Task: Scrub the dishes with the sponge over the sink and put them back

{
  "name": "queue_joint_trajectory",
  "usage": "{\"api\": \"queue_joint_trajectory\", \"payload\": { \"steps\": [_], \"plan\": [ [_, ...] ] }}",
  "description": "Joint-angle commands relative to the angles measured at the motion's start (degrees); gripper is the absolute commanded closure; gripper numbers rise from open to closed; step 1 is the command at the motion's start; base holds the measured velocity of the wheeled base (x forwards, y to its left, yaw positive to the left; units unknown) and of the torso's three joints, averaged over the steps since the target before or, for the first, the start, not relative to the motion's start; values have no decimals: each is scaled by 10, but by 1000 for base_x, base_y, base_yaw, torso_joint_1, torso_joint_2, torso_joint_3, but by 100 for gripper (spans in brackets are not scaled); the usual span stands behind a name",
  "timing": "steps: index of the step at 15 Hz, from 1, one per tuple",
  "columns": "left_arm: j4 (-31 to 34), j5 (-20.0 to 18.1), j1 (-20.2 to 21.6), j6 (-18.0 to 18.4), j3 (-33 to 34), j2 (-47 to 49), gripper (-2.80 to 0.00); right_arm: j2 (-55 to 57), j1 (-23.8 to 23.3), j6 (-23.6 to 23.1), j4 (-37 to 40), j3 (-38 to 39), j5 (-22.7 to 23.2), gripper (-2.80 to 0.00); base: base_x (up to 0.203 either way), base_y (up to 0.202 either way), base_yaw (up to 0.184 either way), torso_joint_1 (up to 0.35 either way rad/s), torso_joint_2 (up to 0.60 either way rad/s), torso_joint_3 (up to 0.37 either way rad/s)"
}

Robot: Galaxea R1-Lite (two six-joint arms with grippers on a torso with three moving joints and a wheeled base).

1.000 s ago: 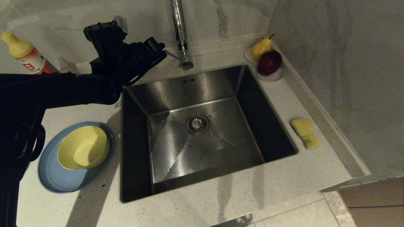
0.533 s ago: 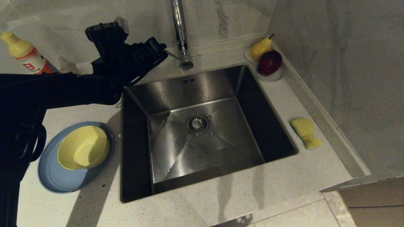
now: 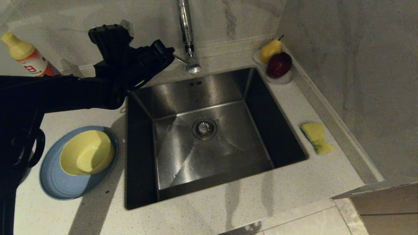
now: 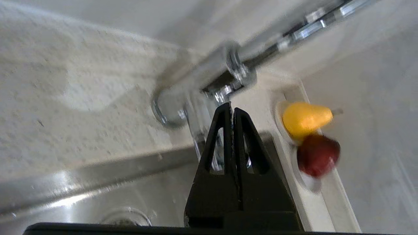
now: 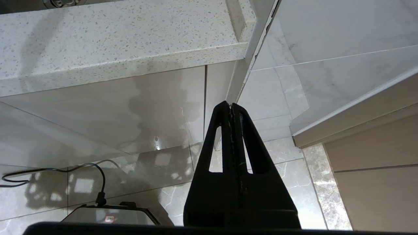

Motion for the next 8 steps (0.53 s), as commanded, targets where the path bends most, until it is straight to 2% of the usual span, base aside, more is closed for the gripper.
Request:
{"api": "queue_joint_trajectory", "payload": {
  "steps": [1, 8],
  "plan": [
    [-4, -14, 0, -8, 20, -16, 0, -1, 0, 0, 0, 0, 0, 0, 0, 0, 0, 0, 0, 0],
    [-8, -46, -3, -19, 76, -52, 0, -1, 0, 0, 0, 0, 0, 0, 0, 0, 0, 0, 0, 0]
  ]
}}
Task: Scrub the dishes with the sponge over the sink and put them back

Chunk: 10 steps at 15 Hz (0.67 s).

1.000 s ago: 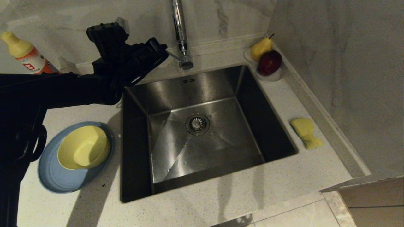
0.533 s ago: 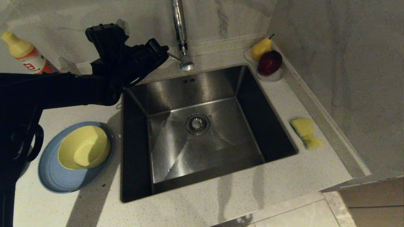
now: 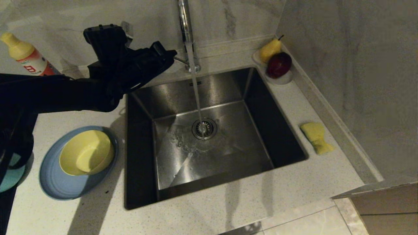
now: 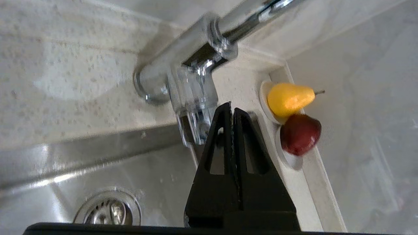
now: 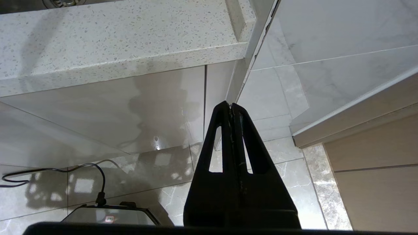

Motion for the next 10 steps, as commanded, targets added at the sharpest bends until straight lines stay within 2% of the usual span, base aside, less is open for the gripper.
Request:
{"api": "queue_joint_trajectory", "payload": {
  "steps": [1, 3, 7, 10],
  "plan": [
    [-3, -13, -3, -3, 27, -21, 0, -1, 0, 0, 0, 0, 0, 0, 0, 0, 0, 0, 0, 0],
    [-12, -31, -4, -4, 61, -32, 0, -1, 0, 0, 0, 0, 0, 0, 0, 0, 0, 0, 0, 0],
    [-19, -25, -1, -5, 60, -47, 0, -1, 0, 0, 0, 0, 0, 0, 0, 0, 0, 0, 0, 0],
    [-12, 15, 20, -3, 21, -60, 0, -1, 0, 0, 0, 0, 0, 0, 0, 0, 0, 0, 0, 0]
  ]
}}
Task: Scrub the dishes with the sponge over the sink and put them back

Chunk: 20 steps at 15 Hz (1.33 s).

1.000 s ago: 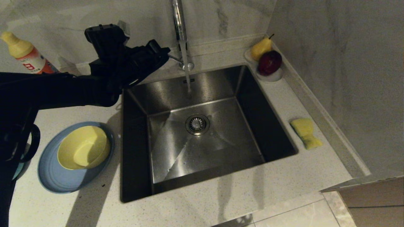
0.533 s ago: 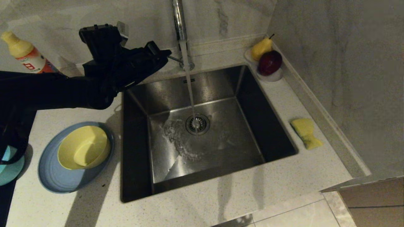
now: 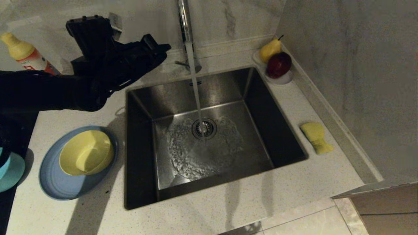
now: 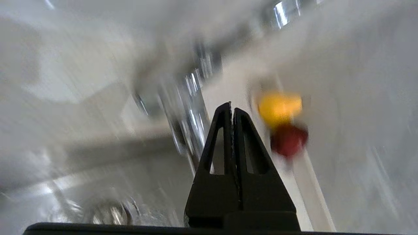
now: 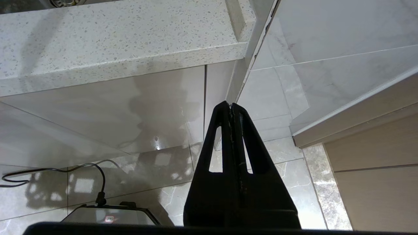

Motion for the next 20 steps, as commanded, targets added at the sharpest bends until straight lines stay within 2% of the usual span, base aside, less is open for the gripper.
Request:
{"api": "queue_joint_trajectory", "payload": {
  "steps": [1, 4, 5, 7, 13, 17, 20],
  "plan": [
    [1, 19, 15, 3, -20, -23, 0, -1, 0, 0, -1, -1, 0, 0, 0, 0, 0, 0, 0, 0],
    [13, 24, 17, 15, 20, -88, 0, -1, 0, 0, 0, 0, 0, 0, 0, 0, 0, 0, 0, 0],
    [22, 30, 16, 36, 42, -114, 0, -1, 0, 0, 0, 0, 0, 0, 0, 0, 0, 0, 0, 0],
    [47, 77, 8, 98, 81, -165, 0, -1, 0, 0, 0, 0, 0, 0, 0, 0, 0, 0, 0, 0],
    [170, 236, -13, 213, 191, -381, 0, -1, 0, 0, 0, 0, 0, 0, 0, 0, 0, 0, 0, 0],
    [215, 301, -14, 281, 339, -560, 0, -1, 0, 0, 0, 0, 0, 0, 0, 0, 0, 0, 0, 0],
    [233, 350, -8, 307, 464, -678, 0, -1, 0, 0, 0, 0, 0, 0, 0, 0, 0, 0, 0, 0]
  ]
}}
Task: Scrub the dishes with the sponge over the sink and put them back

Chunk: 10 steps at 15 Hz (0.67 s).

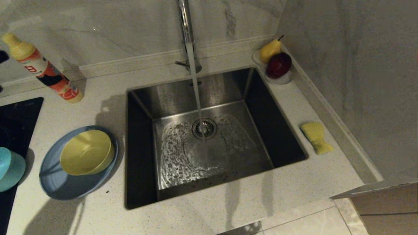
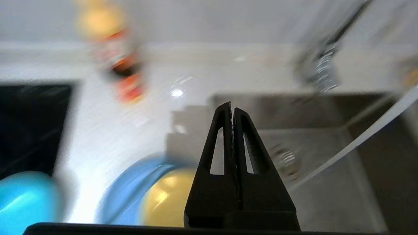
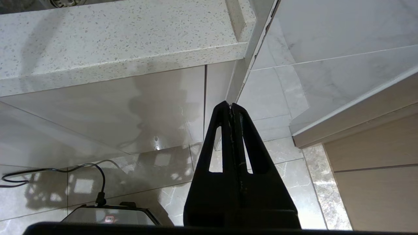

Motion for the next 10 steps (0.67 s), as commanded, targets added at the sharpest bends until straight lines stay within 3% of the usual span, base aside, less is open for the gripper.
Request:
{"api": "queue_joint_trajectory", "payload": {
  "steps": [1, 7, 10],
  "plan": [
    [4, 20, 13, 7, 83, -131, 0, -1, 0, 0, 0, 0, 0, 0, 0, 0, 0, 0, 0, 0],
    [6, 23, 98, 45, 257, -286, 0, -1, 0, 0, 0, 0, 0, 0, 0, 0, 0, 0, 0, 0],
    [4, 23, 115, 56, 343, -347, 0, -1, 0, 0, 0, 0, 0, 0, 0, 0, 0, 0, 0, 0]
  ]
}}
